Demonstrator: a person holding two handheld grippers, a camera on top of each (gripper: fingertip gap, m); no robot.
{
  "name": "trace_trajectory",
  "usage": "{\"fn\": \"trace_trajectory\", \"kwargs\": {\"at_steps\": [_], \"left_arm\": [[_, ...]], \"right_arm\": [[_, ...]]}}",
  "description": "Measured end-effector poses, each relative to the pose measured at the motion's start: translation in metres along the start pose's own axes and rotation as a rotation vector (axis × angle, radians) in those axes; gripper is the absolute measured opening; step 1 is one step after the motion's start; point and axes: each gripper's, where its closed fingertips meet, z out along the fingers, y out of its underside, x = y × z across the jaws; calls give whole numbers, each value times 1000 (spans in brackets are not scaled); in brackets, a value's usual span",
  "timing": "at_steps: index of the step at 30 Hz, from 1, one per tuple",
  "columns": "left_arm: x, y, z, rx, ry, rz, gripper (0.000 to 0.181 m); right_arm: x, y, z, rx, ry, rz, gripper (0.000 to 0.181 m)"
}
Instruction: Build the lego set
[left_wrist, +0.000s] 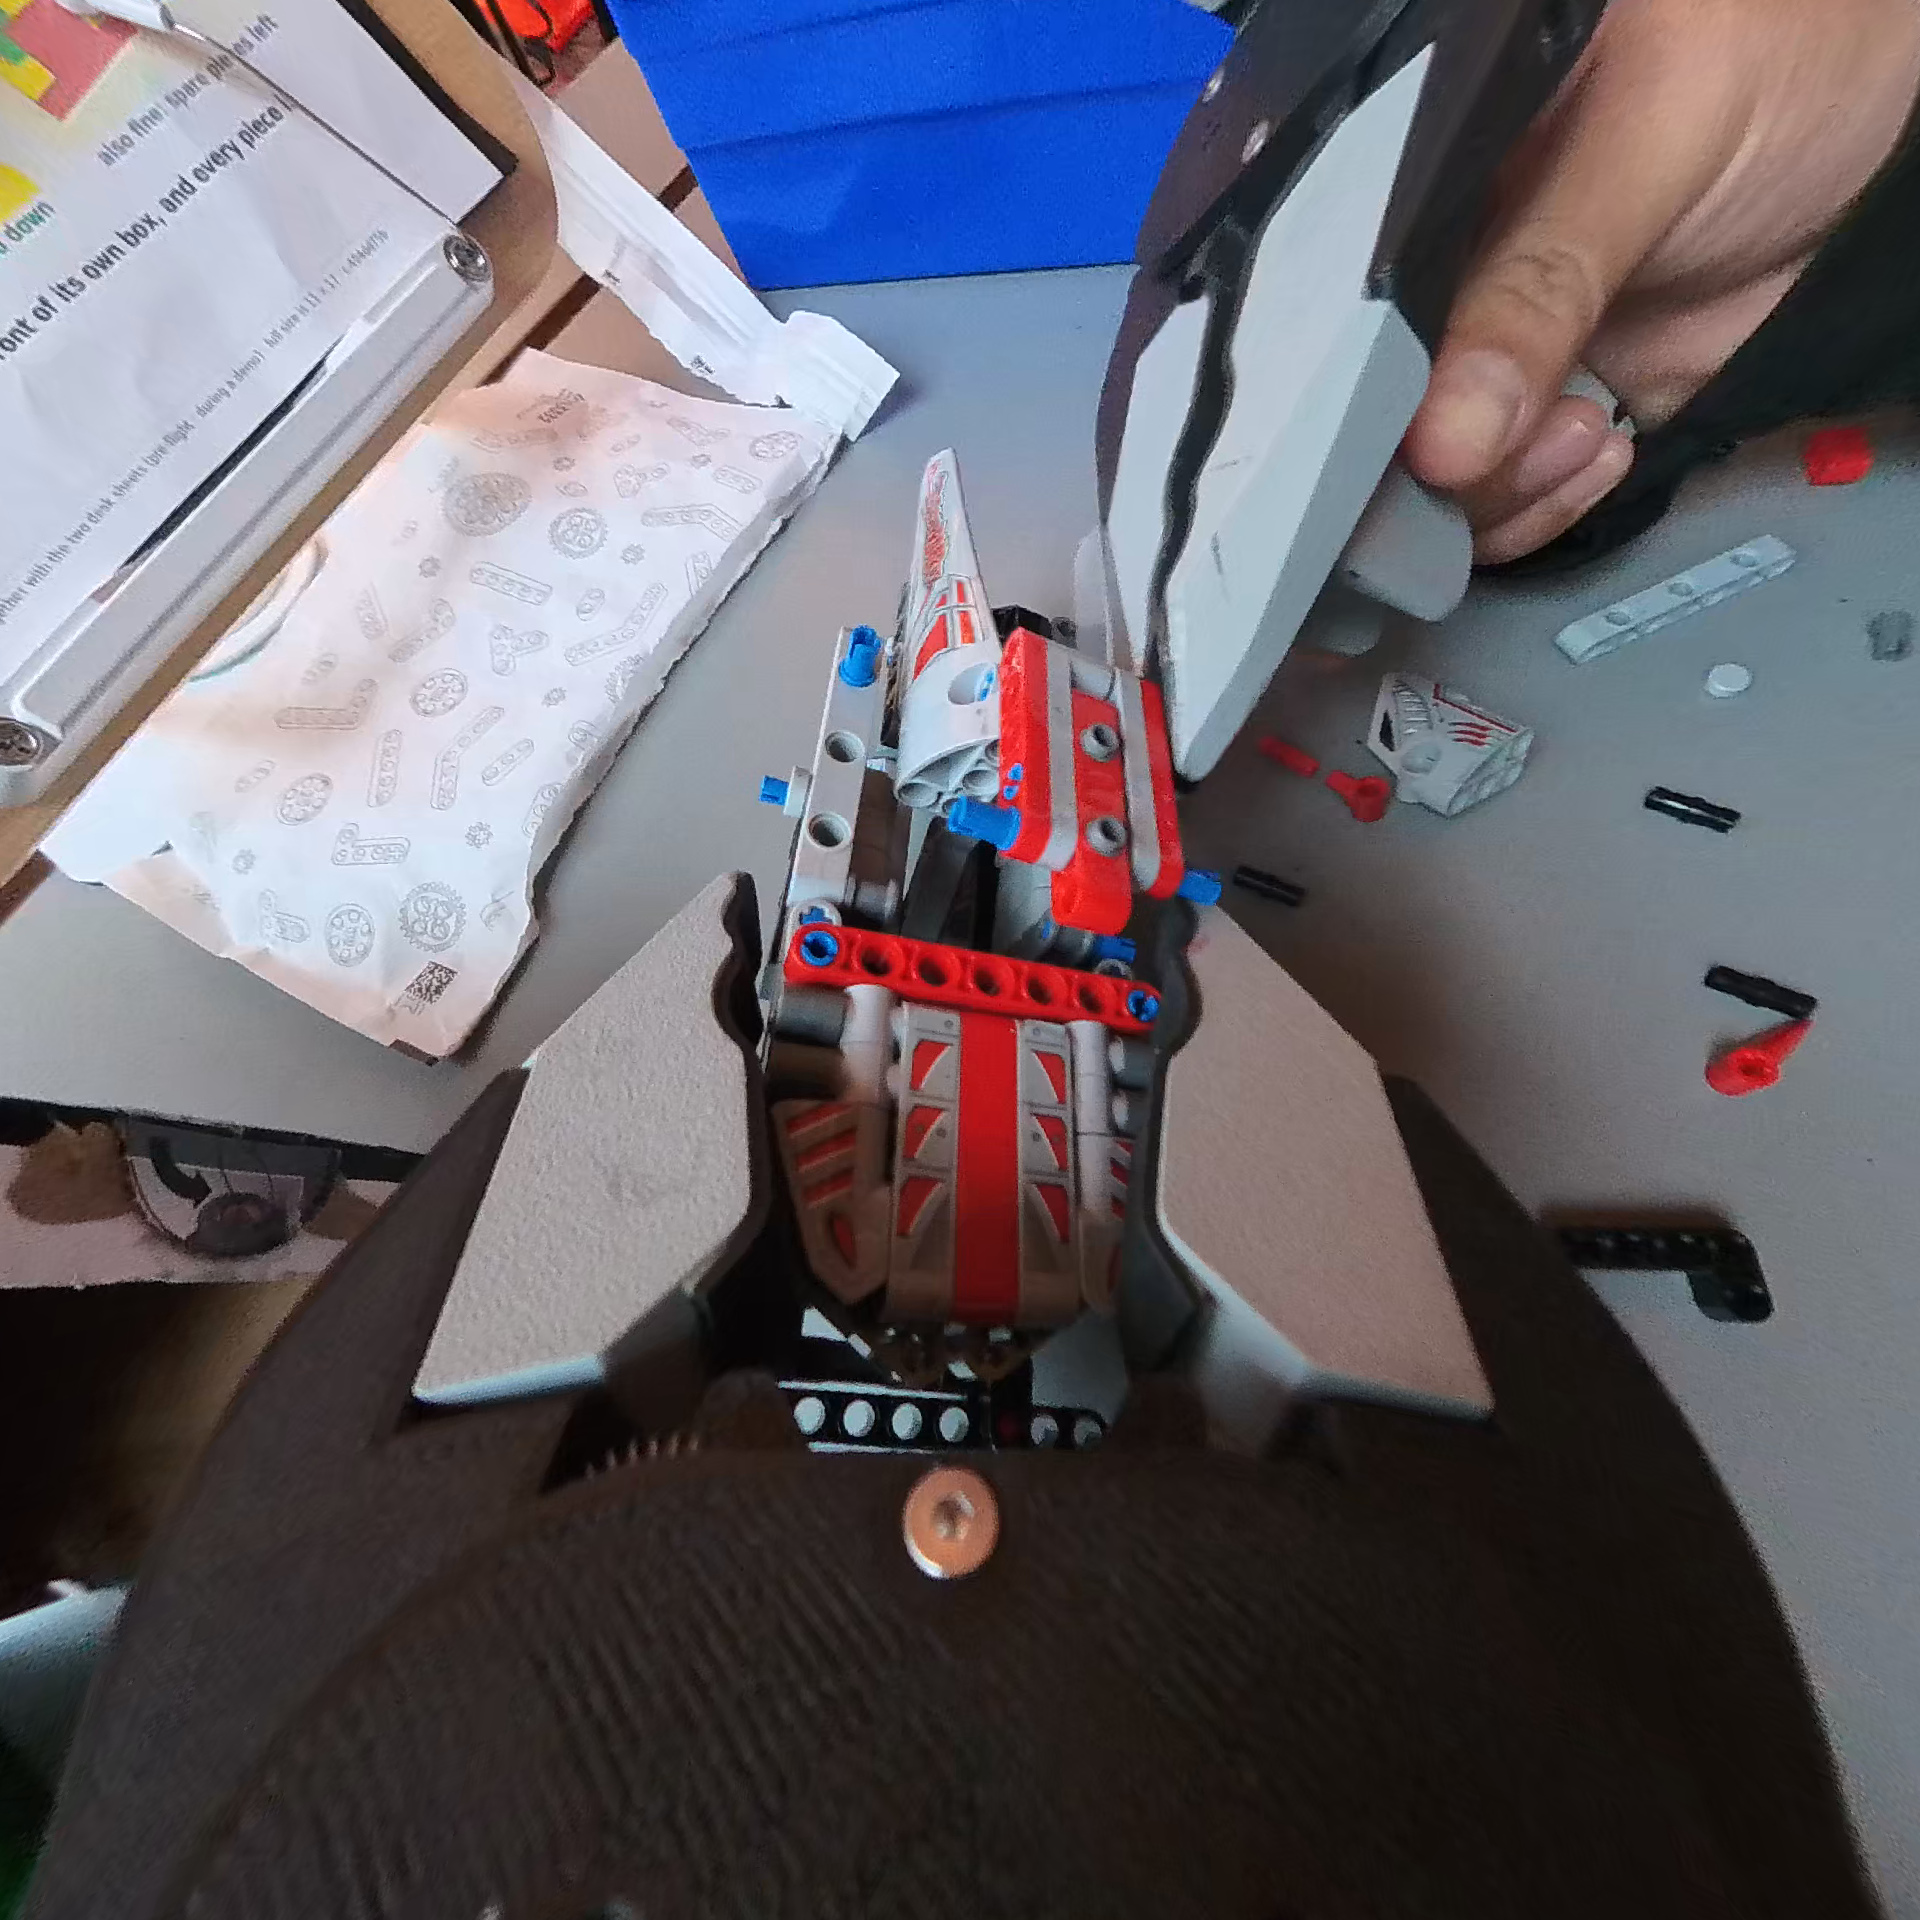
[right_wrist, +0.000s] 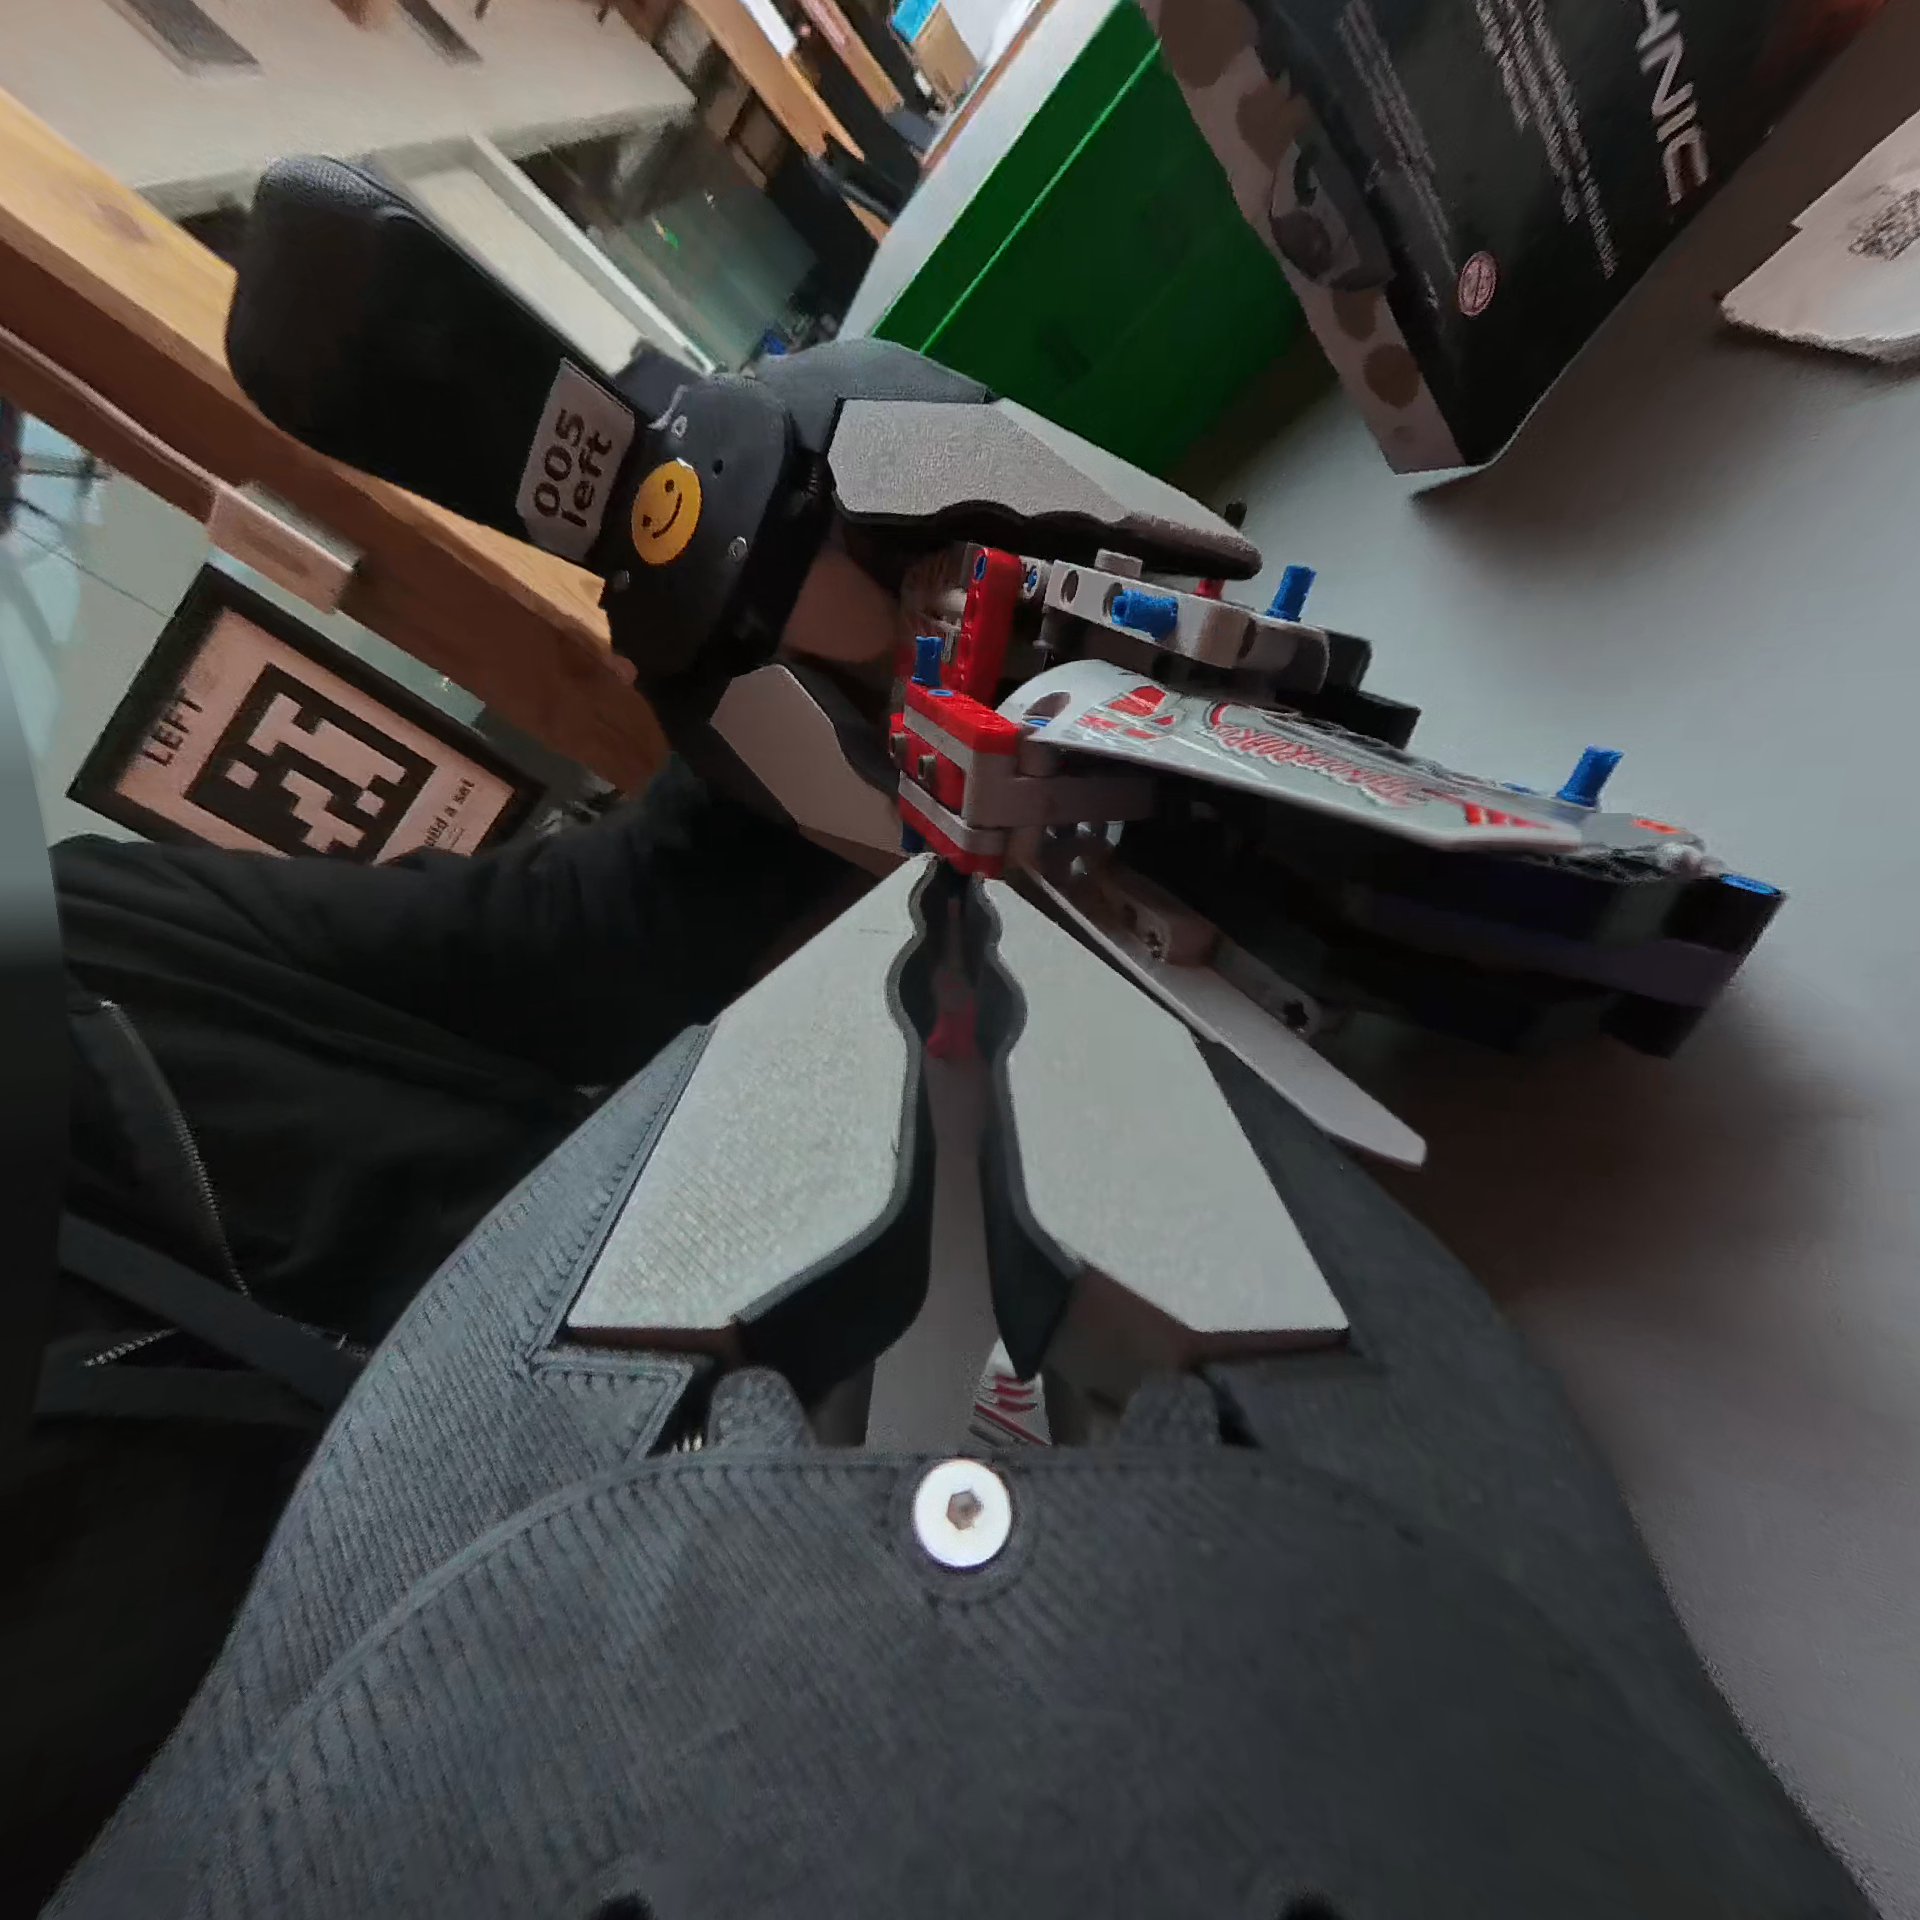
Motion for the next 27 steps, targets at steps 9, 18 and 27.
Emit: {"fn": "trace_trajectory", "kwargs": {"at_steps": [9,18,27], "left_arm": [[-17,4,0,-21,-71,-106,74],[-27,8,-6,-2,-86,-108,74],[-30,9,-8,38,-66,-163,74]], "right_arm": [[19,5,-4,-254,568,-497,0],[4,-24,-8,-101,684,-687,0],[-13,-18,4,-59,654,-914,32]]}}
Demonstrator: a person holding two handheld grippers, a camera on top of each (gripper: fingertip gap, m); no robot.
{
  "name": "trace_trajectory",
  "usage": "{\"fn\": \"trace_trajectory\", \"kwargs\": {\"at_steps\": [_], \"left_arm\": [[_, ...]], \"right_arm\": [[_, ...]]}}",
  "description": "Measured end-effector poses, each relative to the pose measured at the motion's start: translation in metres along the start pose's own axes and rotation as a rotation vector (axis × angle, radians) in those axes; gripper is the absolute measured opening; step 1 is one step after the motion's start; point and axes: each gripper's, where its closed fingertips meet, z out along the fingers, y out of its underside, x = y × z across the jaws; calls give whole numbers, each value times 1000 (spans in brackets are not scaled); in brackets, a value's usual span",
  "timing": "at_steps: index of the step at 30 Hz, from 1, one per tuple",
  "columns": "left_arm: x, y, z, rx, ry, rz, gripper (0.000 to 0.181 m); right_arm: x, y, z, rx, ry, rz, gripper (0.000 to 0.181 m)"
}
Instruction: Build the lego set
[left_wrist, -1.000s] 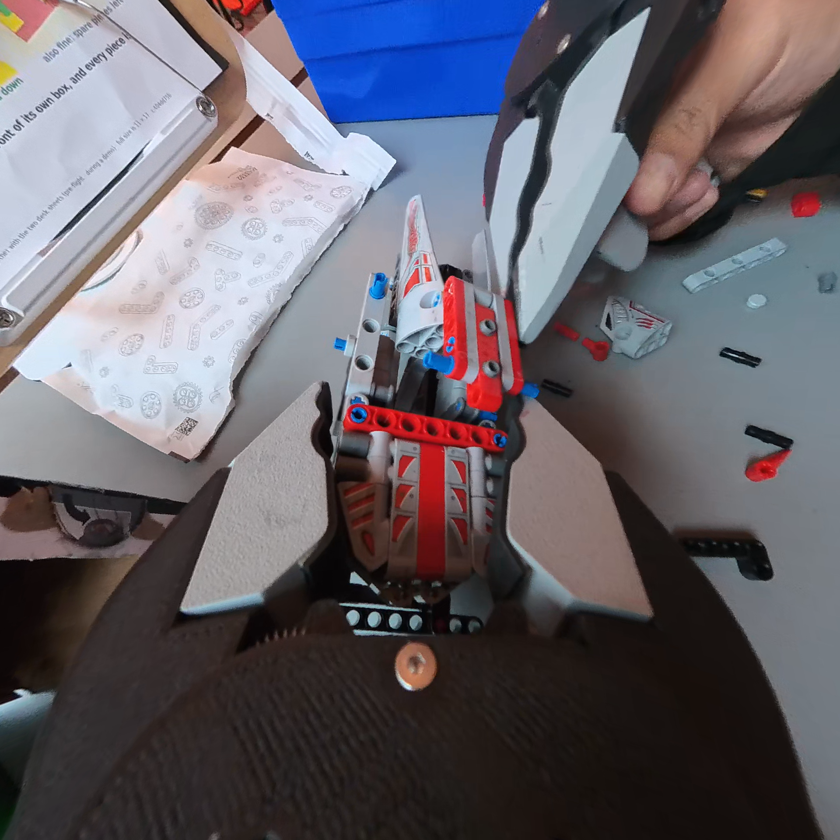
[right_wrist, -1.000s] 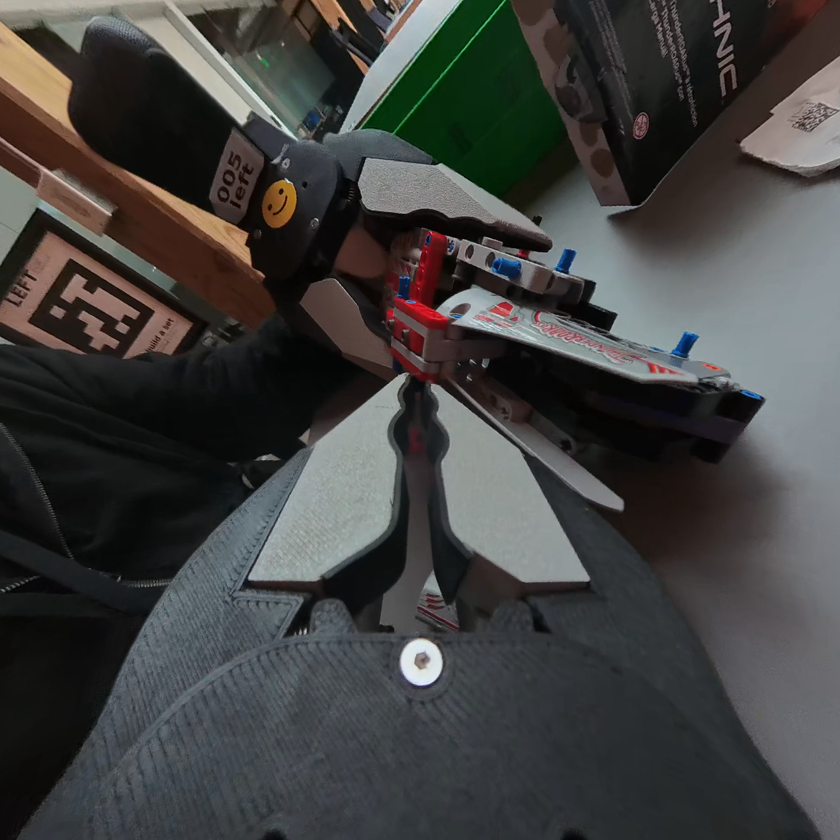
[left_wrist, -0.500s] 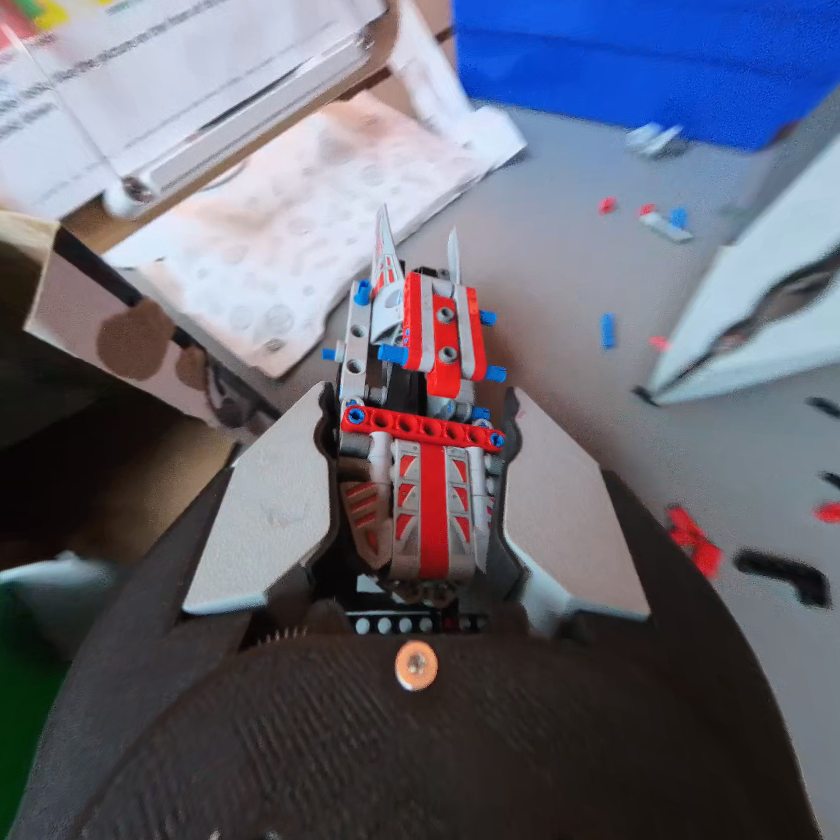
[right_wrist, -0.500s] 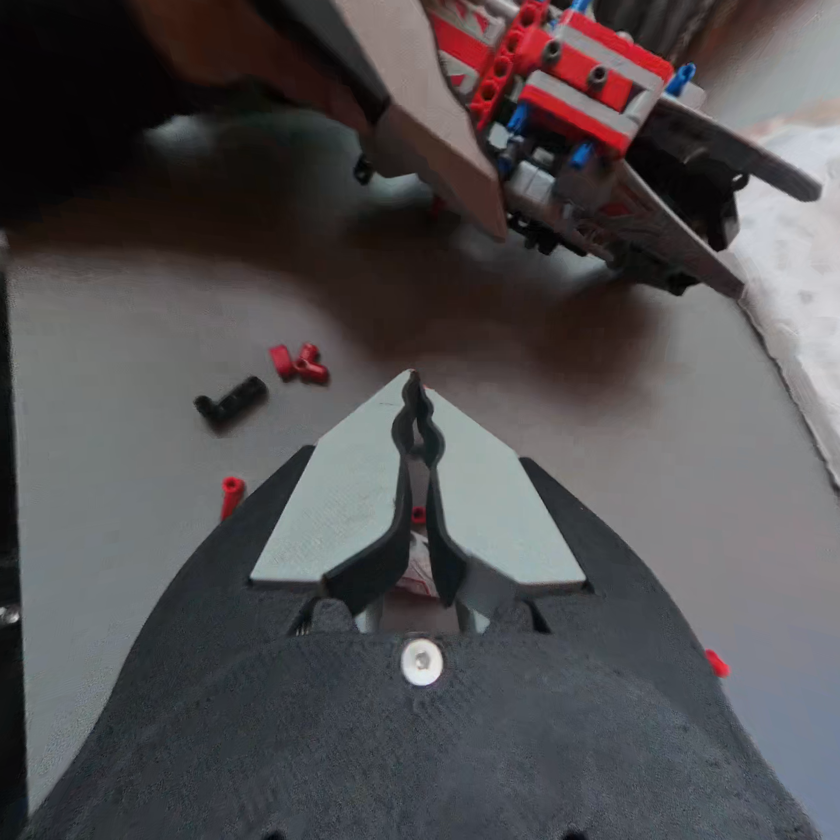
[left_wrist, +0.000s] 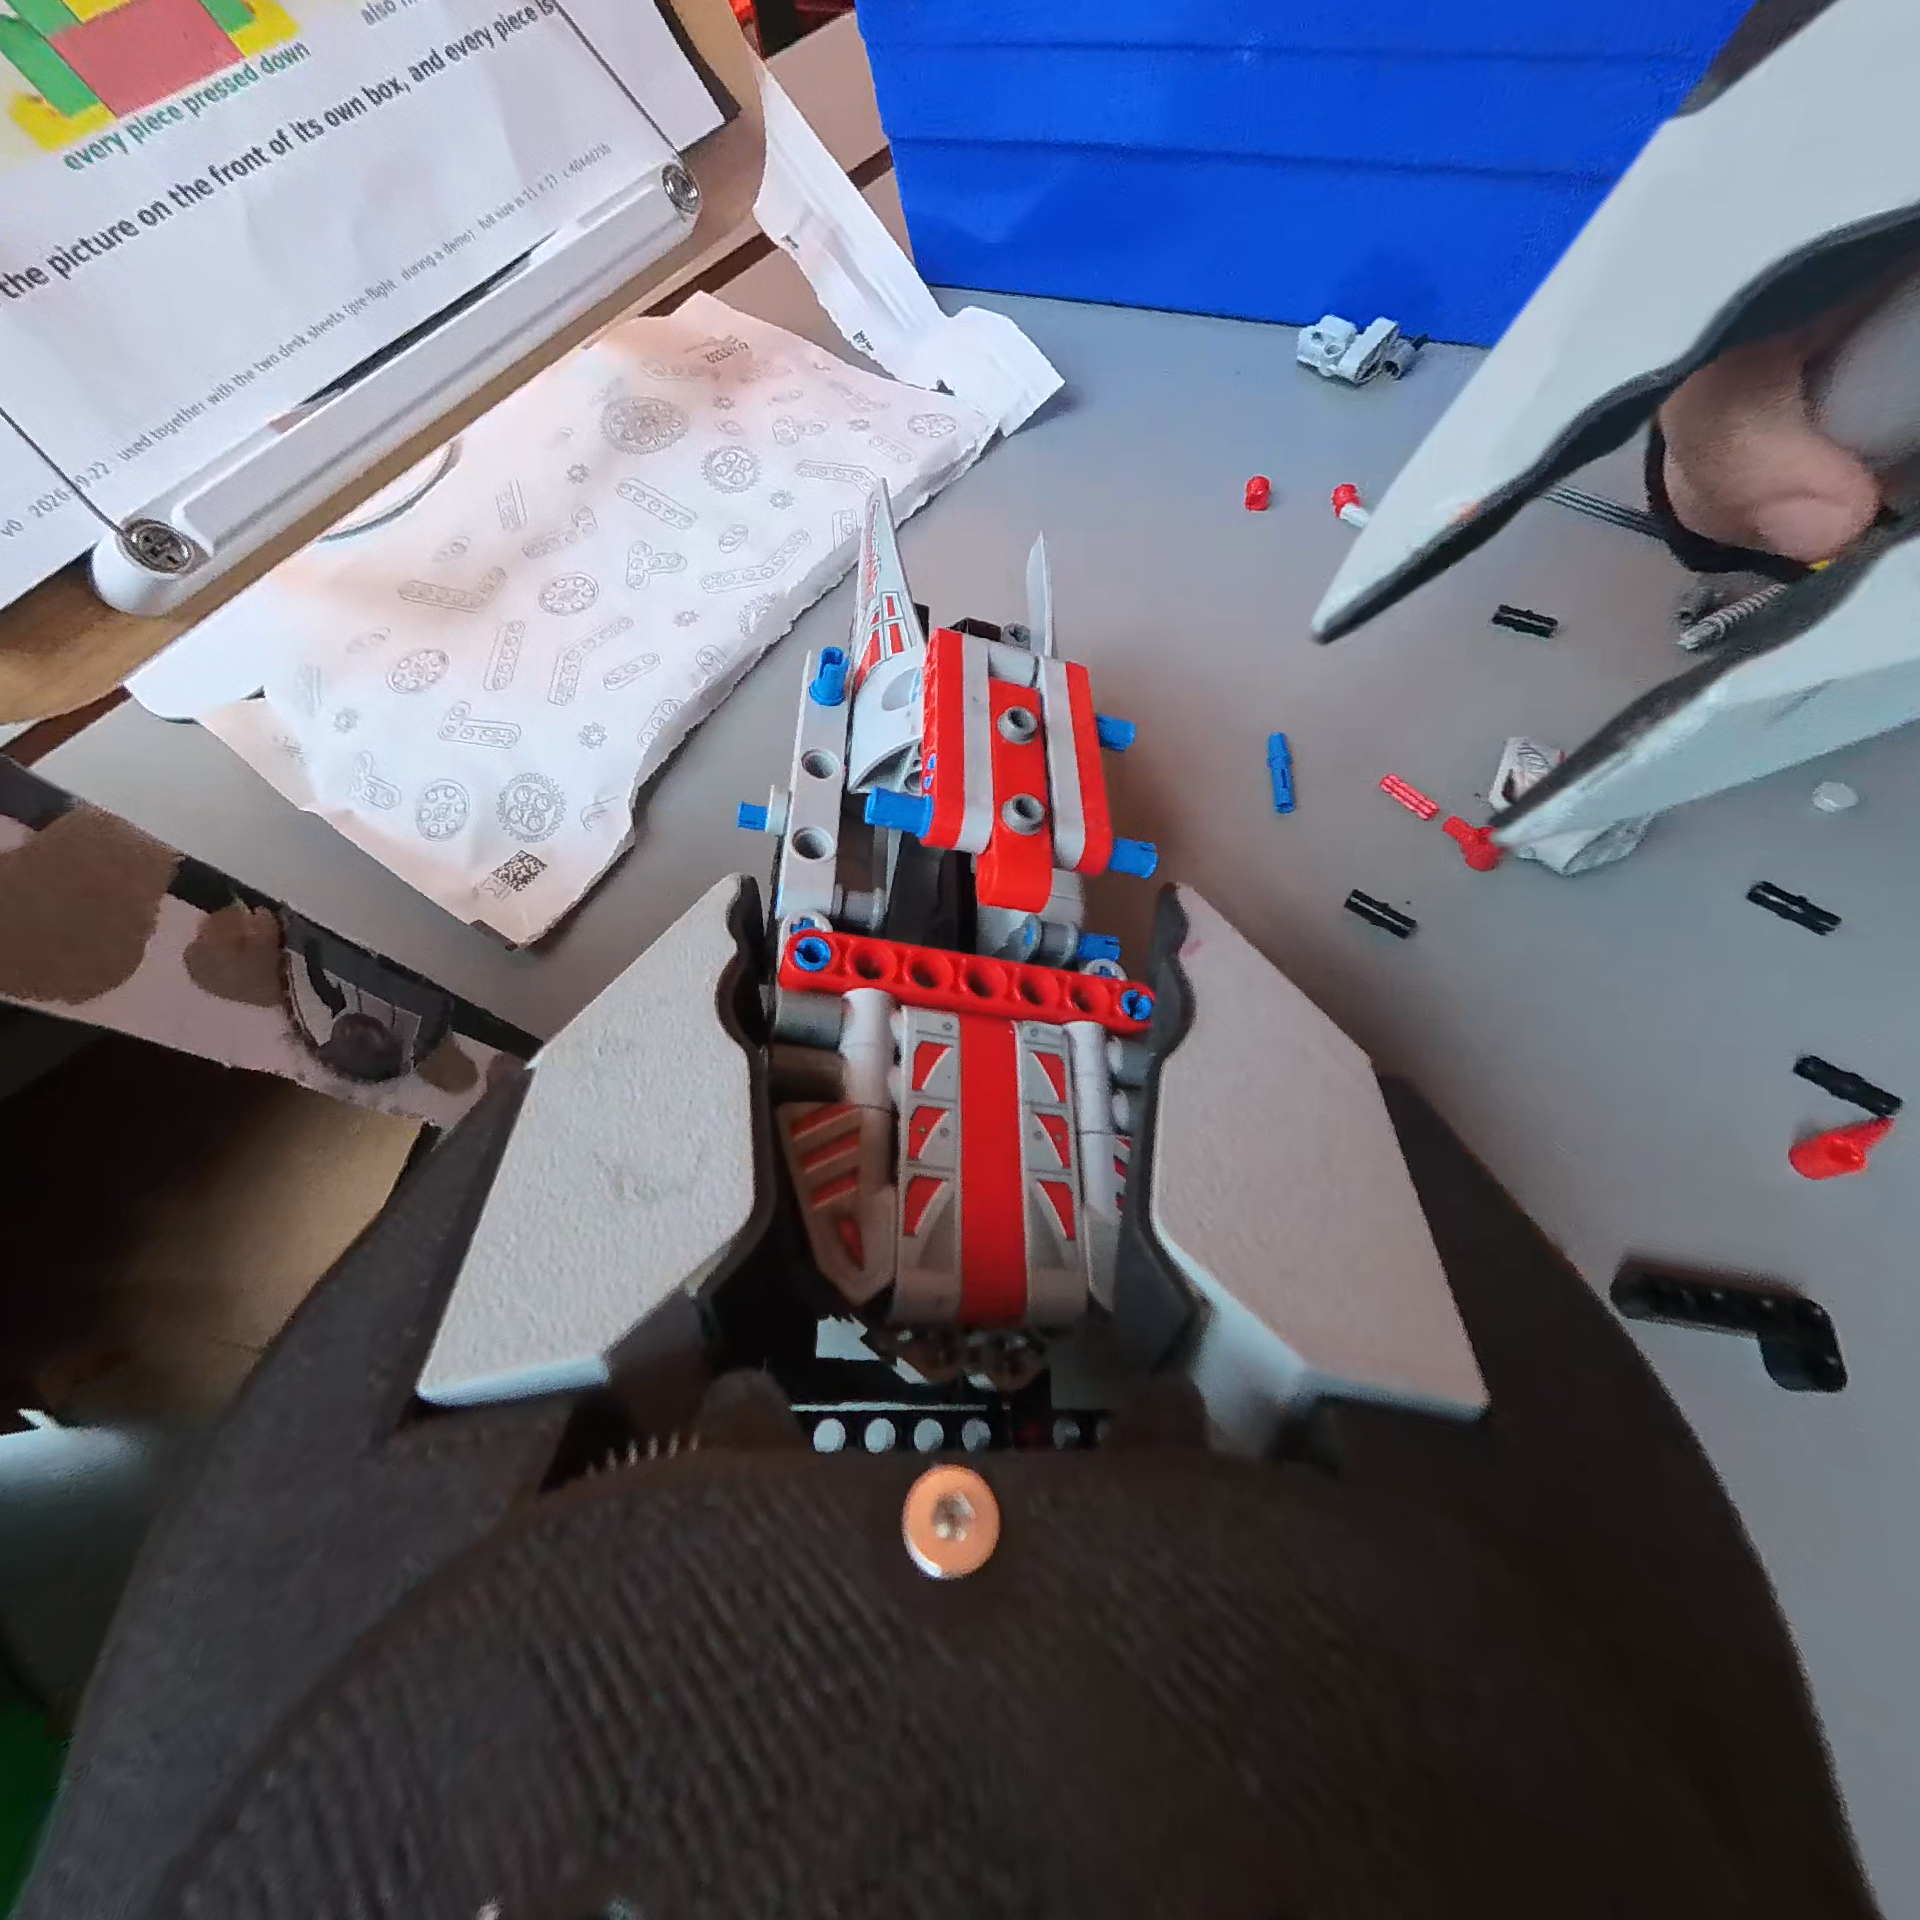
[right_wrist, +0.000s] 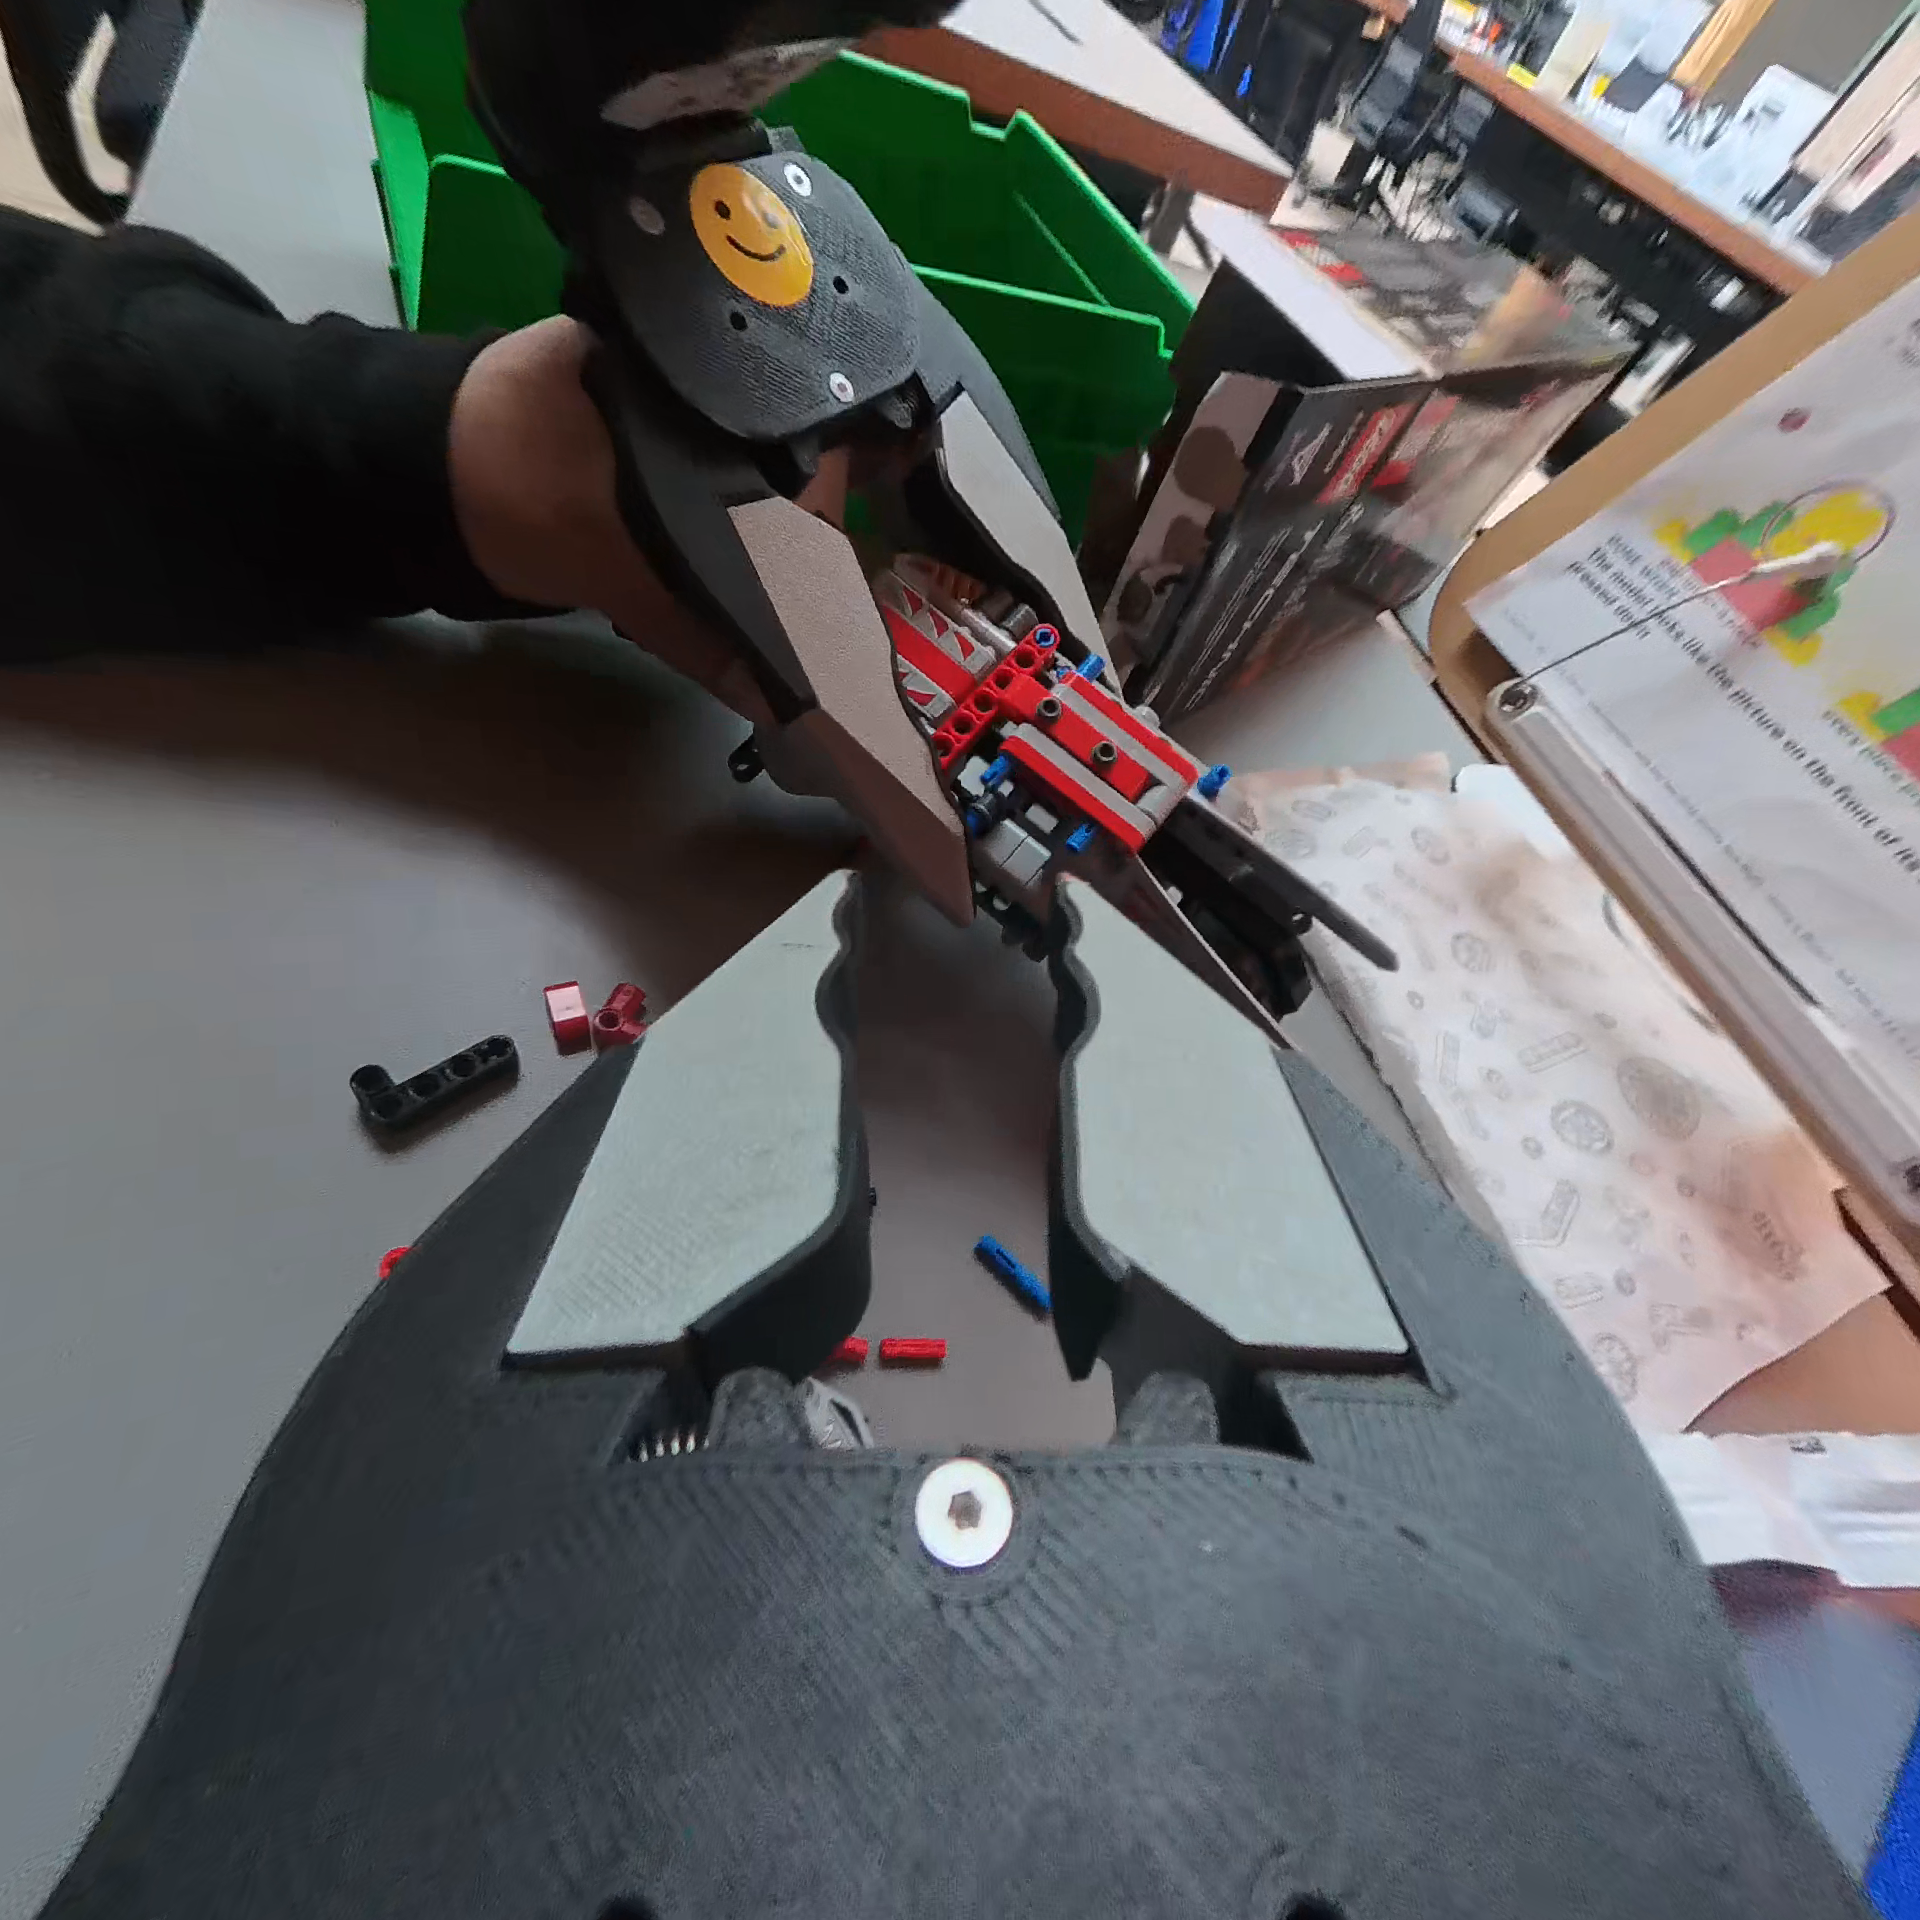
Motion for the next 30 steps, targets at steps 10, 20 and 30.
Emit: {"fn": "trace_trajectory", "kwargs": {"at_steps": [10,20,30], "left_arm": [[5,-2,1,39,43,-16,74],[18,-8,3,38,-22,200,75],[25,-8,0,66,44,232,74]], "right_arm": [[7,5,5,62,0,93,27],[-14,-2,13,156,-410,706,10],[-6,-1,7,240,-540,936,2]]}}
